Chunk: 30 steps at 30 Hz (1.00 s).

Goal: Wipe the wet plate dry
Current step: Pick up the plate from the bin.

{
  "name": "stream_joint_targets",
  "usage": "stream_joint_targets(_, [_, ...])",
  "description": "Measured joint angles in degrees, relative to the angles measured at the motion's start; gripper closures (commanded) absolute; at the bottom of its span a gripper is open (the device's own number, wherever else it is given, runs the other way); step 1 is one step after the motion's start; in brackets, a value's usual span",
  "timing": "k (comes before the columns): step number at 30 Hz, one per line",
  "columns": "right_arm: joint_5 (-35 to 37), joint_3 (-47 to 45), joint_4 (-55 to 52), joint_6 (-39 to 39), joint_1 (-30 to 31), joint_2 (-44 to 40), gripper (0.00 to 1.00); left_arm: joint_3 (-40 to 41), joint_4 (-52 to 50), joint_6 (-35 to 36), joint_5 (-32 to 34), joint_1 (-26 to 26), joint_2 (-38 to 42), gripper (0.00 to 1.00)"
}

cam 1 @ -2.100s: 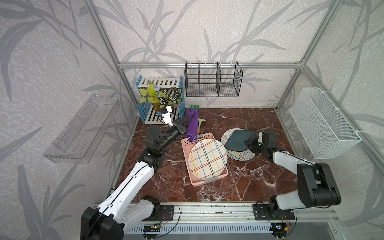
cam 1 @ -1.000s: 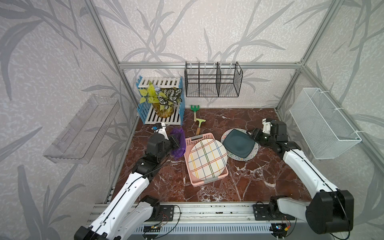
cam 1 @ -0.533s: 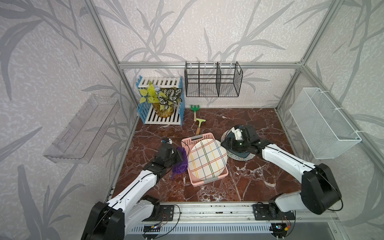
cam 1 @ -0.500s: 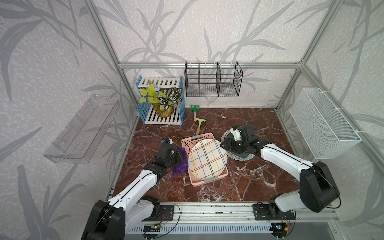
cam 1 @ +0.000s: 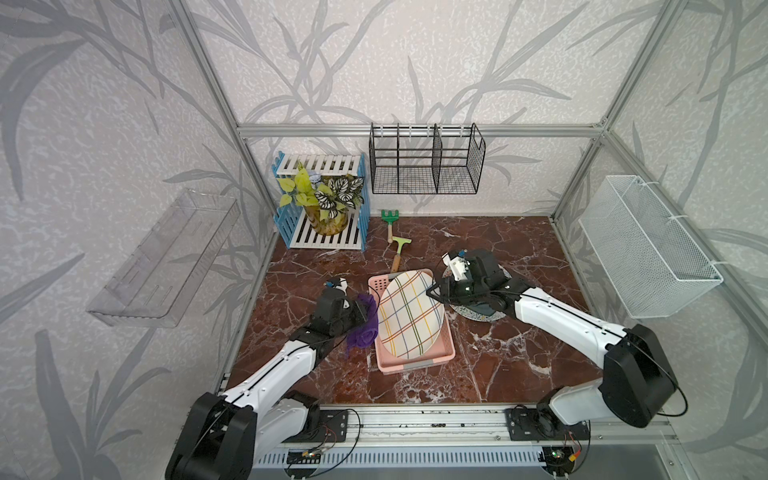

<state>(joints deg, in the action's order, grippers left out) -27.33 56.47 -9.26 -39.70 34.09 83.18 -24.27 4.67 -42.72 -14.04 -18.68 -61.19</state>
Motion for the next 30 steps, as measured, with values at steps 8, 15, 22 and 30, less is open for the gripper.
stream_joint_targets(8, [-0.31,0.02,3.32,-2.91,1.16,6.10,0.83,0.00,-0.09,-0.42,-0.13,0.00,0.33,1.00])
stream_joint_targets(15, [1.31,0.11,1.51,-3.13,1.18,7.10,1.00,-0.81,-3.13,-1.05,0.92,0.09,4.94,1.00])
stream_joint_targets(22, [2.45,0.63,0.52,-5.11,1.16,-0.13,1.00,-13.35,-5.73,-2.05,-0.66,0.09,11.43,1.00])
stream_joint_targets(30, [2.67,-1.51,11.30,-14.29,1.16,-9.38,1.00,-27.82,-0.90,-0.52,-9.88,-3.56,5.31,1.00])
